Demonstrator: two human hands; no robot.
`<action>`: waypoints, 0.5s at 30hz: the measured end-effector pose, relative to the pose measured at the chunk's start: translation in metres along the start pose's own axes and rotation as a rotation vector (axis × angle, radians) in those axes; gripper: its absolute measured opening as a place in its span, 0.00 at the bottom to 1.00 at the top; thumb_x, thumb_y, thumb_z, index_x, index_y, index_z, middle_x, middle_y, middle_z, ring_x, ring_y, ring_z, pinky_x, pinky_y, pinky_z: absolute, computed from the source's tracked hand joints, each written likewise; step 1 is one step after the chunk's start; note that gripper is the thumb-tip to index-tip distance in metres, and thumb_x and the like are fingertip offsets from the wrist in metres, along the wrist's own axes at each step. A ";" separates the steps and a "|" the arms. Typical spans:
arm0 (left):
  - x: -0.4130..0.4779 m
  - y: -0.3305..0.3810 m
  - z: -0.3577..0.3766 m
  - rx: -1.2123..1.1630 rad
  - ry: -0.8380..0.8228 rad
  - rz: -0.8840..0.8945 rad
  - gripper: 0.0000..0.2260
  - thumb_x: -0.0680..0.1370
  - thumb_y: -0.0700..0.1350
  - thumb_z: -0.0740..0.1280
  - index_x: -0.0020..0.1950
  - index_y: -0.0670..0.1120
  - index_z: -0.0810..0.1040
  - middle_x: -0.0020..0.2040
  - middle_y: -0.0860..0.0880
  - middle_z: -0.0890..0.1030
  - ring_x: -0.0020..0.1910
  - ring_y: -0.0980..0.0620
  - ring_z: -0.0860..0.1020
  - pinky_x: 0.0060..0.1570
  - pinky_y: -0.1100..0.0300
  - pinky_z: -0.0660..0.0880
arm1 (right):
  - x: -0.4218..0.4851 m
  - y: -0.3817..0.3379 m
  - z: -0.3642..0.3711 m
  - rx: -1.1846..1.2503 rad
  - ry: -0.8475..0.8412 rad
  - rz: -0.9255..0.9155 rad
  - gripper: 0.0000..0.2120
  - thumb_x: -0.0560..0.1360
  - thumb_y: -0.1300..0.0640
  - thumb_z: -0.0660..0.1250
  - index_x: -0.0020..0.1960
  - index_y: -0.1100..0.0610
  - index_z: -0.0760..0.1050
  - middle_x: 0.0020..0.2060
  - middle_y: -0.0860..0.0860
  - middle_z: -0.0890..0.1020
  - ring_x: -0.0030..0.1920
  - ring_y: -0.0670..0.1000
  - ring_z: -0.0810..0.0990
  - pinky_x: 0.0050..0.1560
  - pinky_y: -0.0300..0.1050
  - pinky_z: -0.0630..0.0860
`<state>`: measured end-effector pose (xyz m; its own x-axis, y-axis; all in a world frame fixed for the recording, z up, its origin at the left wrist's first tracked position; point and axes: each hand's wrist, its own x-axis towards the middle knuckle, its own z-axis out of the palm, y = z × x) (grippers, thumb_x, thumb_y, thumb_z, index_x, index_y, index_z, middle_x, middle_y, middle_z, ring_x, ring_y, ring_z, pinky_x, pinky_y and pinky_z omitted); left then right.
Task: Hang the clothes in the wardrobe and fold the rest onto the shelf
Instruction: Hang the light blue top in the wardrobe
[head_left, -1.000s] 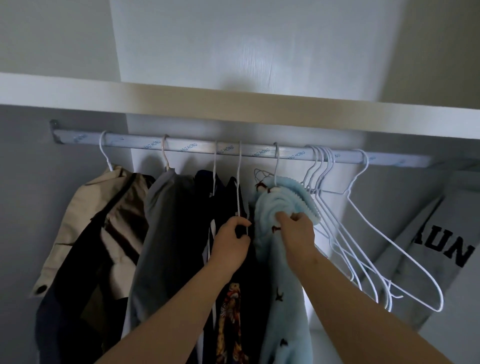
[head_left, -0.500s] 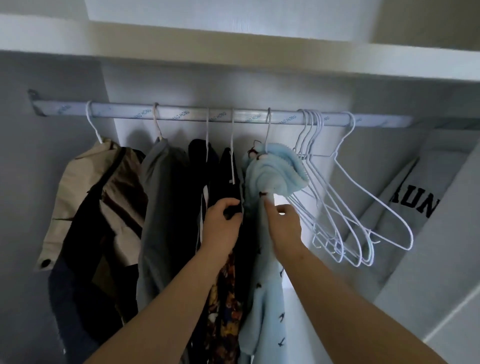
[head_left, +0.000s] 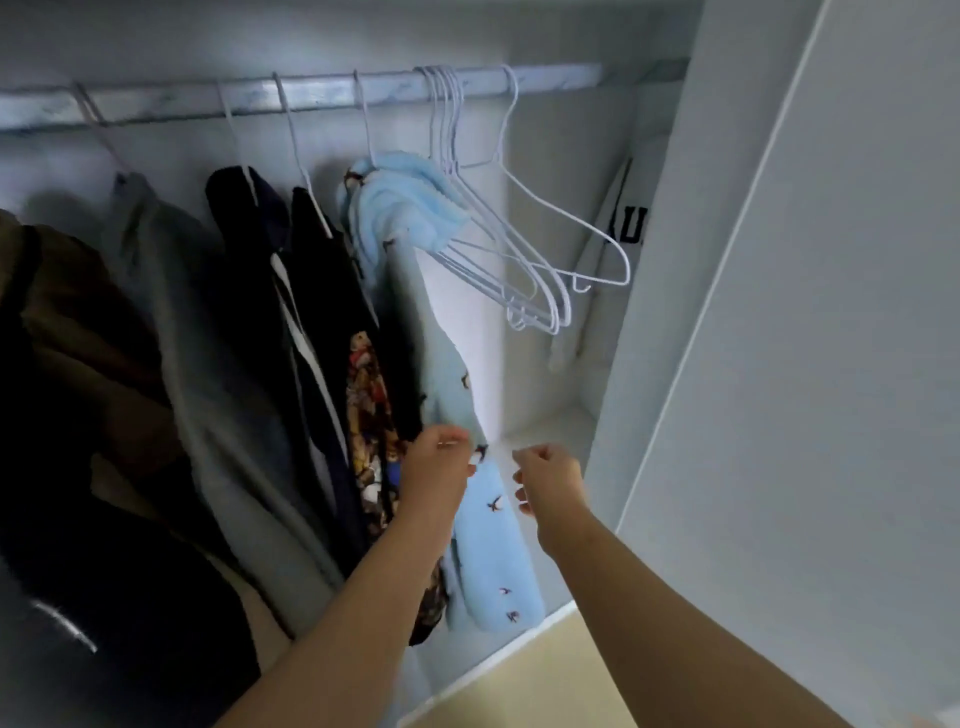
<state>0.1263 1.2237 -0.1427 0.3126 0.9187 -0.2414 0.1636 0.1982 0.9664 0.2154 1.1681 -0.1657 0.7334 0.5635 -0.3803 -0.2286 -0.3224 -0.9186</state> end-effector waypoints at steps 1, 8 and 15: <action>-0.009 -0.008 0.010 0.014 -0.057 -0.031 0.09 0.77 0.36 0.61 0.42 0.50 0.73 0.42 0.49 0.75 0.33 0.54 0.75 0.35 0.62 0.69 | -0.005 0.010 -0.012 0.013 0.026 0.030 0.06 0.76 0.61 0.60 0.39 0.57 0.69 0.31 0.51 0.73 0.27 0.49 0.68 0.26 0.36 0.66; -0.112 -0.064 0.103 0.282 -0.480 -0.101 0.07 0.77 0.38 0.60 0.47 0.48 0.74 0.40 0.50 0.77 0.35 0.53 0.76 0.37 0.61 0.71 | -0.078 0.090 -0.145 0.162 0.286 0.194 0.06 0.76 0.62 0.59 0.41 0.58 0.69 0.31 0.52 0.72 0.28 0.49 0.68 0.29 0.38 0.65; -0.315 -0.137 0.189 0.504 -0.923 -0.103 0.05 0.78 0.42 0.60 0.46 0.49 0.75 0.42 0.49 0.78 0.40 0.52 0.78 0.41 0.59 0.74 | -0.240 0.197 -0.300 0.378 0.627 0.297 0.08 0.76 0.63 0.58 0.39 0.58 0.69 0.31 0.52 0.72 0.29 0.49 0.68 0.30 0.39 0.64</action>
<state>0.1825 0.8424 -0.2156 0.8312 0.2472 -0.4981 0.5330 -0.0992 0.8403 0.1866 0.7417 -0.2232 0.8062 -0.0754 -0.5869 -0.5908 -0.0488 -0.8053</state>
